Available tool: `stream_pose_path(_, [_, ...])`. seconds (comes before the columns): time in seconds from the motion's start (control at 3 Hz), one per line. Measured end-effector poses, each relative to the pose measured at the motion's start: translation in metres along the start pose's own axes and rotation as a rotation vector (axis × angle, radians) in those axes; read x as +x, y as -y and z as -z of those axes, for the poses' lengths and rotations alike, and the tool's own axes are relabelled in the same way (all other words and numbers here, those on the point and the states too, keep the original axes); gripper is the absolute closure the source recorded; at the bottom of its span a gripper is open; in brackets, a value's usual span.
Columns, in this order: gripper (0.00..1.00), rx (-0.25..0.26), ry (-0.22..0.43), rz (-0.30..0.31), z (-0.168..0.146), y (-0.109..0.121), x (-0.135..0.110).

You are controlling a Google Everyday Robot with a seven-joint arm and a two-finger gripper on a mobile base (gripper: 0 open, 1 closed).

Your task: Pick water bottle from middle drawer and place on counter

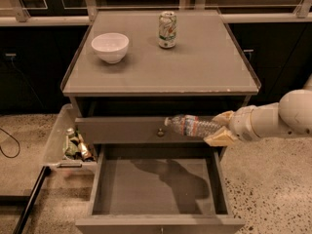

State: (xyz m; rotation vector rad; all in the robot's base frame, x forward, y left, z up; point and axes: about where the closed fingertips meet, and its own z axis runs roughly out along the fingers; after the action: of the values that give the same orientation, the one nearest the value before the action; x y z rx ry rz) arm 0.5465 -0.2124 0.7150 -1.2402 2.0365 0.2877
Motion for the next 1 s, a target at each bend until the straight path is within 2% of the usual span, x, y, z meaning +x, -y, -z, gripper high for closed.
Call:
stream_pose_path(0.33, [1.0,0.024,0.003,0.003,0.007,-0.001,-0.006])
stream_pose_path(0.67, [1.0,0.091,0.017,0.044,0.03,0.009,-0.032])
stream_pose_path(1.0, [1.0,0.161,0.033,0.121,0.07,0.032,-0.082])
